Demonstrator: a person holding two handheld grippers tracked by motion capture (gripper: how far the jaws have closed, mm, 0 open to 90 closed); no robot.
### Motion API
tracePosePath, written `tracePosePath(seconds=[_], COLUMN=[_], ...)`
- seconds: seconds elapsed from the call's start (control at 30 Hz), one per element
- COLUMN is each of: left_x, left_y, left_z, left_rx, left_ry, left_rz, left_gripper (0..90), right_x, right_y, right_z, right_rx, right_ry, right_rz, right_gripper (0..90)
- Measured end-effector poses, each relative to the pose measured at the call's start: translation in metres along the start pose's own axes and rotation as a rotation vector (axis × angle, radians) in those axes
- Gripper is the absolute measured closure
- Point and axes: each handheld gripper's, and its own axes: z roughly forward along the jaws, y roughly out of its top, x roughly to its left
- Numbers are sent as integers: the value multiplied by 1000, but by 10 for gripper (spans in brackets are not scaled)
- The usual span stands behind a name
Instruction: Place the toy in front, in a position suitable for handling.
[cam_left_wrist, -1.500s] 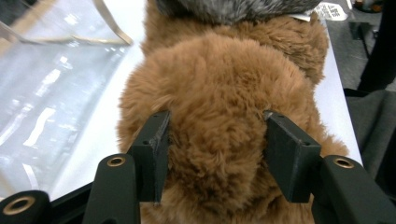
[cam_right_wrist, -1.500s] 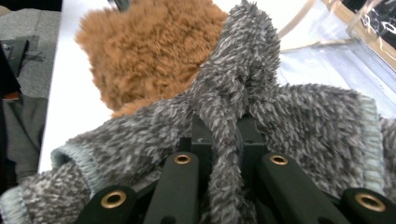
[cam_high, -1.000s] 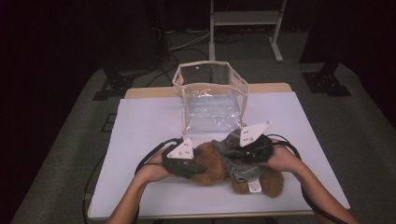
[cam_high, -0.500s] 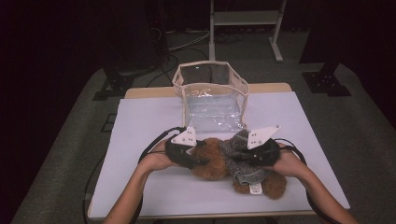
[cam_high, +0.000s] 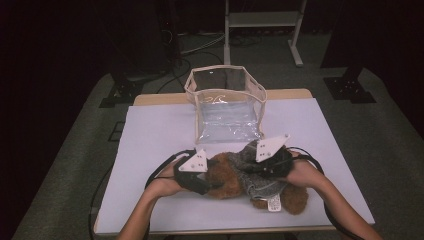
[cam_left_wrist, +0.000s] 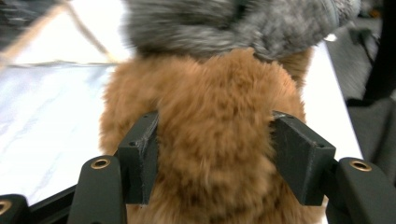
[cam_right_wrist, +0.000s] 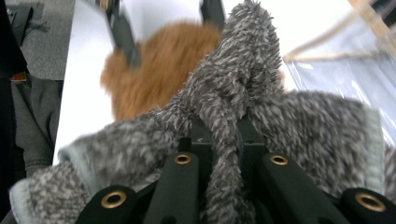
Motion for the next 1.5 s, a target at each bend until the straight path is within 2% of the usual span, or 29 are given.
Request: tracePosePath(seconds=[0.07, 0.13, 0.2, 0.33, 0.43, 0.53, 0.6, 0.67, 0.73, 0.8, 0.83, 0.87, 0.93, 1.0, 1.1, 1.17, 1.23, 1.27, 1.3, 1.33, 1.37, 1.4, 1.5], left_x=[5, 6, 6, 6, 1, -1, -2, -2, -2, -2, -2, -2, -1, 2, 5, 10, 11, 11, 12, 11, 11, 9, -1], left_y=[-2, -3, -5, -7, -4, -5, -8, -8, -7, -7, -7, -6, -5, -2, 1, 8, 11, 14, 15, 16, 16, 15, 9], left_z=[-5, -4, 3, 7, 10, 10, 9, 9, 9, 9, 9, 9, 8, 6, 1, -4, -5, -3, -1, 5, 5, 8, 14], left_rx=[14, 22, 24, 4, 15, 6, 4, 2, 9, 14, 14, 15, 16, 14, 14, -18, -20, -9, 8, 18, 18, 27, 36], left_ry=[12, 4, -19, -31, -37, -39, -44, -41, -41, -43, -43, -43, -39, -36, -30, -37, -44, -47, -49, -68, -68, -72, -84], left_rz=[-16, -23, -39, -53, -20, -19, -21, -21, -14, -13, -13, -14, -13, -13, -12, -25, -26, -23, -19, -28, -28, -28, -25], left_gripper=[359, 382, 386, 403, 406, 408, 410, 411, 411, 411, 411, 410, 409, 402, 397, 396, 392, 389, 389, 389, 390, 393, 394], right_x=[-2, -3, -3, 0, 5, 8, 10, 9, 4, -4, -4, -15, -24, -27, -24, -17, -15, -8, -8, -2, -2, 3, 6], right_y=[-6, -7, -3, 12, 29, 42, 42, 37, 28, 17, 17, 6, -3, -11, -17, -21, -22, -23, -23, -22, -22, -18, -8], right_z=[-4, -6, -5, 0, 10, 20, 24, 20, 9, -4, -4, -18, -29, -34, -32, -30, -30, -29, -29, -30, -30, -31, -29], right_rx=[-7, -12, -13, -42, -62, -84, -69, -56, -33, 9, 9, 10, 10, 9, 4, -24, -31, -38, -38, -32, -32, -26, -30], right_ry=[-12, -6, 1, 20, 44, 60, 65, 64, 38, -11, -11, -51, -84, -84, -78, -66, -62, -57, -57, -58, -58, -56, -49], right_rz=[21, 29, 26, 6, -24, -39, -46, -45, -36, -23, -23, 19, 48, 76, 89, 97, 96, 87, 87, 71, 71, 54, 27], right_gripper=[811, 811, 811, 810, 810, 809, 809, 808, 808, 806, 806, 807, 807, 807, 808, 809, 809, 809, 809, 809, 809, 809, 808])
